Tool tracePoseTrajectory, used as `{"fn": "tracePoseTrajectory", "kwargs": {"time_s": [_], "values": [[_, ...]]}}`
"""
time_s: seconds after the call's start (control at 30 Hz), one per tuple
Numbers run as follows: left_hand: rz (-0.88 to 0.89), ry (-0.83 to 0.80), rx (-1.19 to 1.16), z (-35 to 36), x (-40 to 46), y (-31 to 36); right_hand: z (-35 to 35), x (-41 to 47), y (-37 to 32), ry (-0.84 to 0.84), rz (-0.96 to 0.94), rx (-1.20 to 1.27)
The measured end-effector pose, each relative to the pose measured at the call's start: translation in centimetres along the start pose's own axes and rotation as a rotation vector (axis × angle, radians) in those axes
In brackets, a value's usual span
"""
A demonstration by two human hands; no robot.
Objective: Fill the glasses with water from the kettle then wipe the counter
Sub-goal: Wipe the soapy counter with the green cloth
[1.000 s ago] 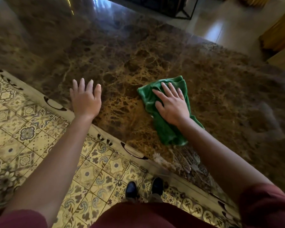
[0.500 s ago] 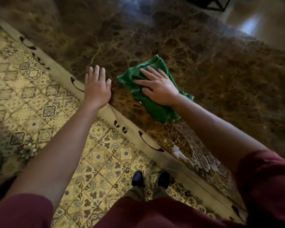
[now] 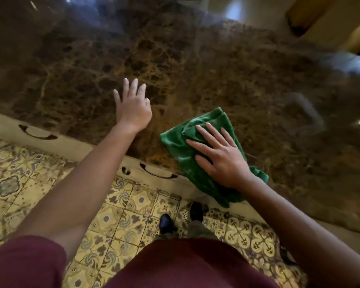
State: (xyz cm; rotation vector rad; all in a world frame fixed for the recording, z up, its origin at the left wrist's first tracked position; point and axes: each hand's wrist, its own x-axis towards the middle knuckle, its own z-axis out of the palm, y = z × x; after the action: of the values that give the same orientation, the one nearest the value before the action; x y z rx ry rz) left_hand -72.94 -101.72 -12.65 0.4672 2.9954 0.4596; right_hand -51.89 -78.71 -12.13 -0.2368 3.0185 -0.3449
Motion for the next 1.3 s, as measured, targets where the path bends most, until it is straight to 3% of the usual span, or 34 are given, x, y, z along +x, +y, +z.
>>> {"fn": "tracePoseTrajectory", "kwargs": {"time_s": [0.17, 0.33, 0.5, 0.63, 0.8, 1.1, 1.3], "values": [[-0.046, 0.043, -0.006, 1.1, -0.1, 1.1, -1.0, -2.6, 4.6, 0.103, 0.398, 0.011], [-0.037, 0.052, 0.025, 1.3, -0.2, 1.2, -0.8, 1.8, 4.6, 0.122, 0.537, 0.021], [-0.056, 0.089, -0.046, 1.2, 0.0, 1.1, -0.9, 4.8, -0.8, 0.128, 0.401, 0.115], [-0.076, 0.096, -0.1, 1.1, 0.2, 1.0, 1.0, 4.3, -6.9, 0.03, 0.183, 0.01], [-0.065, 0.103, -0.026, 1.5, -0.3, 1.3, 3.5, -0.4, -7.9, 0.178, 0.004, -0.05], [0.167, 0.04, -0.029, 2.5, -1.0, 7.6, 2.5, -9.5, 0.6, 0.26, 0.291, -0.137], [0.238, -0.026, -0.04, 4.3, -0.7, 11.3, 2.8, -14.3, 3.7, 0.512, 0.461, -0.154]]}}
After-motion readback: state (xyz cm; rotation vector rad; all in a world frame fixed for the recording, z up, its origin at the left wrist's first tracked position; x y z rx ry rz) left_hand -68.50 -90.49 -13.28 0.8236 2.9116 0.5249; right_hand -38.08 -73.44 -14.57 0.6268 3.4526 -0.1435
